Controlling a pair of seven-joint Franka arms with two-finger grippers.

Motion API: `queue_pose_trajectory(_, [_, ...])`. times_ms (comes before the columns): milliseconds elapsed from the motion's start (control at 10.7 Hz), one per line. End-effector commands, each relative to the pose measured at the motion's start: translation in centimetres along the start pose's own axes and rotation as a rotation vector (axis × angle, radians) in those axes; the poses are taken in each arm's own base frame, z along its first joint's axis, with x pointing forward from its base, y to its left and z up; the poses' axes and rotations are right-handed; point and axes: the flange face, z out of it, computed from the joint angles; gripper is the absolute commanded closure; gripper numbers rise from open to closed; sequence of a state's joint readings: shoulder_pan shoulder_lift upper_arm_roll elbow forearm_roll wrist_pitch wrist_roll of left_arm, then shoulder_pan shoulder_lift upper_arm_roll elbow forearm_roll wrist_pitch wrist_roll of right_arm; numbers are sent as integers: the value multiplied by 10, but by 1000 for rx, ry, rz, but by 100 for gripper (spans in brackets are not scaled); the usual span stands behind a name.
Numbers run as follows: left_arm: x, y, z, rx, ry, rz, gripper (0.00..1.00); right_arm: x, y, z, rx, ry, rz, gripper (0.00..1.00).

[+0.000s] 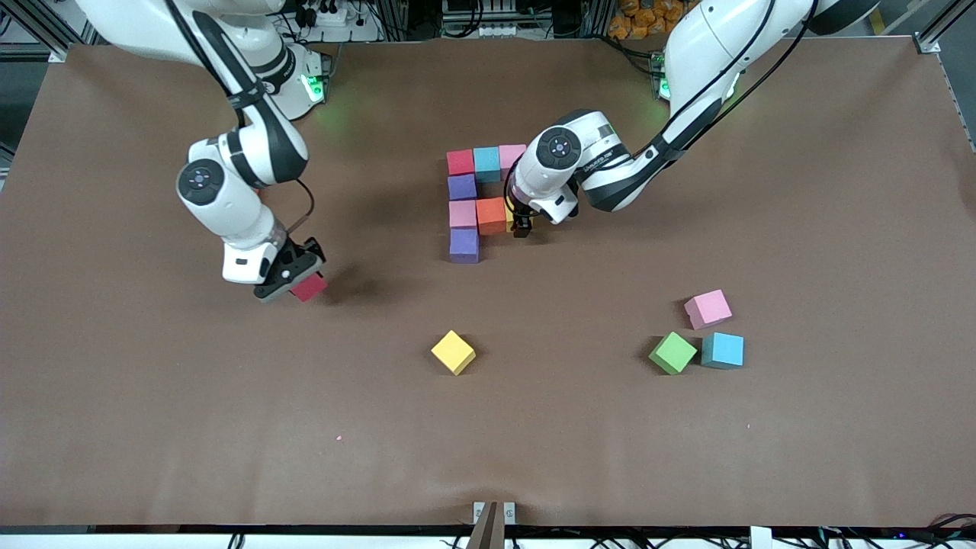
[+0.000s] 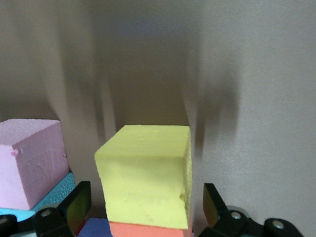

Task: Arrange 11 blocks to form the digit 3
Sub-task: 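Set yellow below orange with the left gripper while the right gripper lifts red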

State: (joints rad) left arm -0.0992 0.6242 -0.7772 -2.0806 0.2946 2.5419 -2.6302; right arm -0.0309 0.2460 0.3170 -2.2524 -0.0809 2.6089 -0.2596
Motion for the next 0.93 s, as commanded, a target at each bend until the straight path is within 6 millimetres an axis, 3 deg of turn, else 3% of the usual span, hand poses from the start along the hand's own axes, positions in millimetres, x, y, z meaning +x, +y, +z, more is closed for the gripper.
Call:
queue_pose_trajectory(0, [-4, -3, -33, -76, 29, 35, 0, 51, -52, -12, 24, 31, 118, 78])
queue_pose_trajectory(187, [-11, -4, -61, -117, 30, 54, 0, 76, -94, -6, 51, 40, 231, 78])
queue_pose_trajectory(374, [-17, 1, -85, -142, 30, 99, 0, 91, -119, 5, 71, 36, 332, 78])
queue_pose_trajectory(654, [-15, 44, -136, -147, 77, 151, 0, 136, -153, 26, 107, 54, 470, 78])
queue_pose_trajectory(840, [7, 83, -173, -155, 88, 200, 0, 156, -165, 30, 83, 76, 508, 78])
